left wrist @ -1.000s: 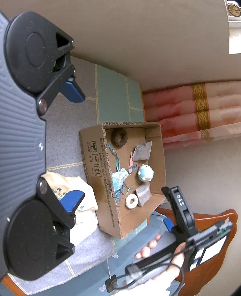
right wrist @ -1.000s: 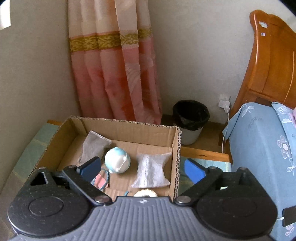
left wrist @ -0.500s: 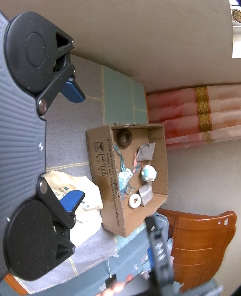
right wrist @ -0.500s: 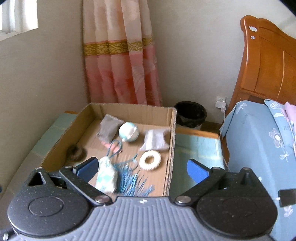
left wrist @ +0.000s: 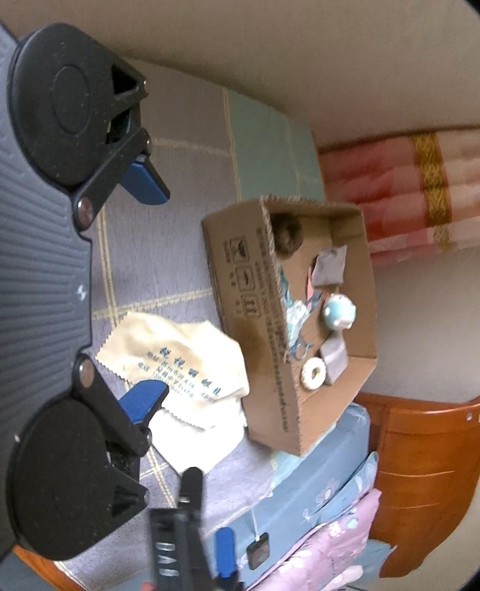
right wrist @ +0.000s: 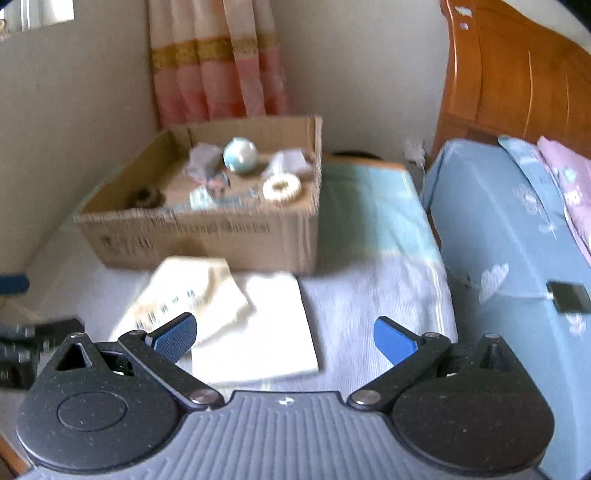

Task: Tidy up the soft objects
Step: 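Move the left tool to the yellow lens cloth and close on it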

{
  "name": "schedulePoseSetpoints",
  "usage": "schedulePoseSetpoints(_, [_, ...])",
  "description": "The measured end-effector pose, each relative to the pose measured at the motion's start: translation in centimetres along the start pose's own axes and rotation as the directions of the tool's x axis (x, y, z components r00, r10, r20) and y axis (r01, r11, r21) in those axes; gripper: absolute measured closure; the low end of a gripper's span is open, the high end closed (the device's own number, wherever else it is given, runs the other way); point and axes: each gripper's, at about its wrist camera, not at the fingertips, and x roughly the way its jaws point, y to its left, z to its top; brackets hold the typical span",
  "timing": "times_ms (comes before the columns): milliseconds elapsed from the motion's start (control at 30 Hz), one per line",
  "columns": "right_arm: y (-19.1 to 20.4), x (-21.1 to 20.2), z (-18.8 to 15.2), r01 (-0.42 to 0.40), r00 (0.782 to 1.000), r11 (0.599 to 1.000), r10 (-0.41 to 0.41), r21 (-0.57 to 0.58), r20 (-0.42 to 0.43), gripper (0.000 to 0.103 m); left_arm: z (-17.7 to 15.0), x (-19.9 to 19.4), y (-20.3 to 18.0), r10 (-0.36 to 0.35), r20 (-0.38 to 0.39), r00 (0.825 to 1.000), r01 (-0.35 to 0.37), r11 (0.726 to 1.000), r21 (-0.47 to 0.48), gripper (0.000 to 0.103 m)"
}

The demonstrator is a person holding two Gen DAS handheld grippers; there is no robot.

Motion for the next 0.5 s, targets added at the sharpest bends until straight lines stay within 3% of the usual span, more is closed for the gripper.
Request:
schedulePoseSetpoints(200, [0.2,1.2,-3.0,0.007,0.999,0.999,-0.01,-0.051,-0.044,0.0,0.6,2.1,-1.8,-0.012,-0.018,1.0,0.012,0.999,0.037,0.002])
schedulePoseSetpoints(500, [0.2,1.9,-5.2,-0.065,0.996,0.99,0.056,-0.124,-0.073,0.0,1.7,5.0,-5.1,-0.073,-0.034,0.997,0.077,0.989,0.128,0.002])
